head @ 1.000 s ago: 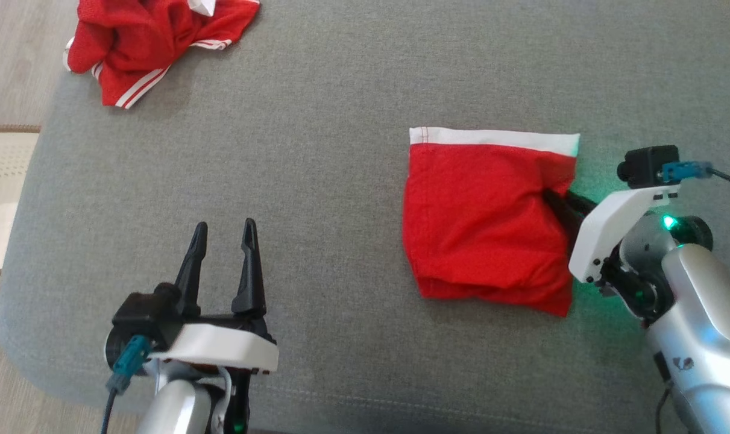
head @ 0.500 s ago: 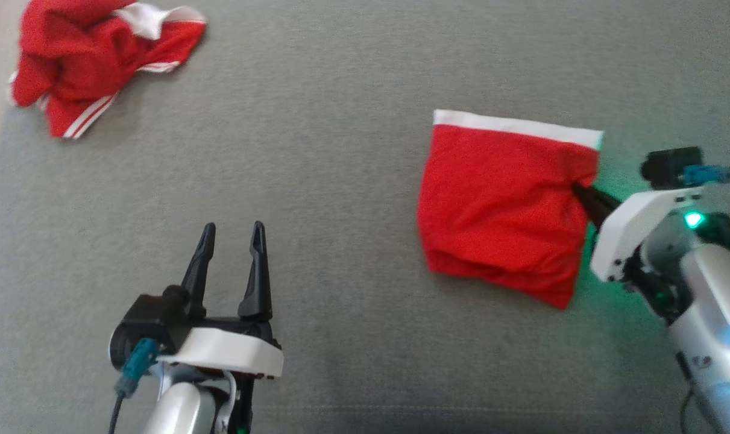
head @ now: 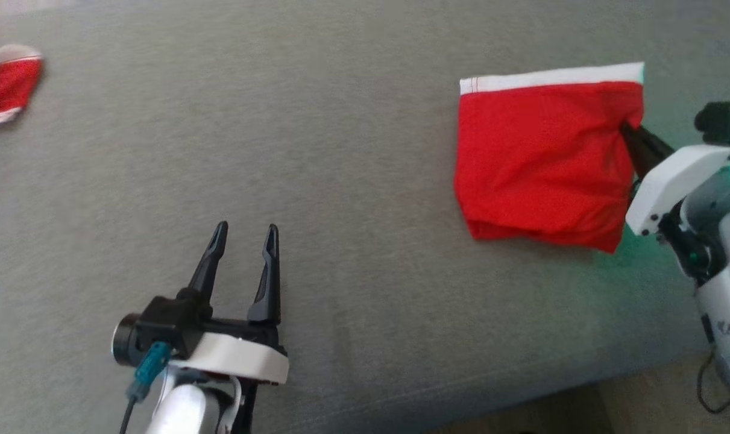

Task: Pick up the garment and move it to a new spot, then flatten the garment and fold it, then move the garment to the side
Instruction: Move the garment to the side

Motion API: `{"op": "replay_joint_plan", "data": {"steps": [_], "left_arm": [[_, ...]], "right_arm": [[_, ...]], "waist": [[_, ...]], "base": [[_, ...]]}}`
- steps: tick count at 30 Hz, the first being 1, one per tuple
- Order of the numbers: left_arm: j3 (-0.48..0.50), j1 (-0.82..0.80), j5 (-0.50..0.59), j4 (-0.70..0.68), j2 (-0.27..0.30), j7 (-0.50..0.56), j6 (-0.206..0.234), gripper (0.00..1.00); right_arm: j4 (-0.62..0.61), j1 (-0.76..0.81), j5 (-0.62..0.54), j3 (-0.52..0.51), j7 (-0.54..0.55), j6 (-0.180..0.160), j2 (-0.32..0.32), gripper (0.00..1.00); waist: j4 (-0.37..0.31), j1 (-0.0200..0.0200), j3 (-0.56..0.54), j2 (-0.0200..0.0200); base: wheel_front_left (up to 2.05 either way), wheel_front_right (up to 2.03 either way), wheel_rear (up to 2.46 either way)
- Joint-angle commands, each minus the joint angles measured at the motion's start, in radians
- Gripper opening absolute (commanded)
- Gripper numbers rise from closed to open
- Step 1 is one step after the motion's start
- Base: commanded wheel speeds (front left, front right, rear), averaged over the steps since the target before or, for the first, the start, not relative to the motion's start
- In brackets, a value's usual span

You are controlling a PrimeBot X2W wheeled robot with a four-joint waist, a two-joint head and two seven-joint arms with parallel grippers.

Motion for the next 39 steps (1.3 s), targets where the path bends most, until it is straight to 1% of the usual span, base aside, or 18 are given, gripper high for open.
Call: {"op": "replay_joint_plan", "data": {"steps": [1,4,8,12,16,22,23,26,27,32,39], "left_arm": [[0.026,-0.043,0.012,-0.037,0.011,-0.005,-0.005,1.0],[0.024,-0.062,0.023,-0.046,0.021,-0.001,-0.004,1.0],[0.02,-0.08,0.034,-0.064,0.034,0.013,-0.003,1.0],[0.022,-0.087,0.038,-0.084,0.046,0.024,0.001,1.0],[0.025,-0.093,0.041,-0.104,0.055,0.033,0.006,1.0],[0.03,-0.104,0.039,-0.128,0.06,0.036,0.013,1.0],[0.029,-0.108,0.037,-0.132,0.06,0.035,0.015,1.0],[0.025,-0.114,0.036,-0.137,0.056,0.032,0.017,1.0],[0.025,-0.114,0.036,-0.137,0.056,0.032,0.017,1.0],[0.025,-0.122,0.029,-0.137,0.052,0.024,0.021,1.0],[0.02,-0.133,0.023,-0.132,0.044,0.011,0.022,1.0]], "right_arm": [[-0.032,-0.037,-0.012,-0.007,-0.014,-0.001,-0.002,0.0],[-0.023,-0.063,-0.027,-0.022,-0.026,-0.001,0.015,0.0],[-0.007,-0.097,-0.041,-0.033,-0.04,-0.001,0.032,0.0],[0.017,-0.131,-0.056,-0.04,-0.055,-0.001,0.039,0.0],[0.052,-0.181,-0.089,-0.048,-0.069,-0.001,0.03,0.0],[0.13,-0.294,-0.178,-0.076,-0.093,-0.001,-0.013,0.0],[0.161,-0.333,-0.206,-0.093,-0.098,-0.001,-0.03,0.0],[0.204,-0.381,-0.249,-0.114,-0.101,-0.001,-0.063,0.0],[0.204,-0.381,-0.249,-0.114,-0.101,-0.001,-0.063,0.0],[0.261,-0.433,-0.329,-0.149,-0.111,-0.001,-0.12,0.0],[0.317,-0.455,-0.426,-0.199,-0.137,-0.001,-0.162,0.0]], "waist": [[-0.069,0.0,0.041,0.0],[-0.102,0.0,0.064,0.0],[-0.125,0.0,0.089,0.0],[-0.132,0.0,0.104,0.0],[-0.125,0.0,0.116,0.0],[-0.095,0.0,0.139,0.0],[-0.08,0.0,0.146,0.0],[-0.055,0.0,0.155,0.0],[-0.055,0.0,0.155,0.0],[-0.02,0.0,0.168,0.0],[0.015,0.0,0.179,0.0]], "base": [[0.0,0.0,0.0],[0.0,0.0,0.0],[0.0,0.0,0.0],[0.0,0.0,0.0],[0.0,0.0,0.0],[0.0,0.0,0.0],[0.0,0.0,0.0],[0.0,0.0,0.0],[0.0,0.0,0.0],[0.0,0.0,0.0],[0.0,0.0,0.0]]}}
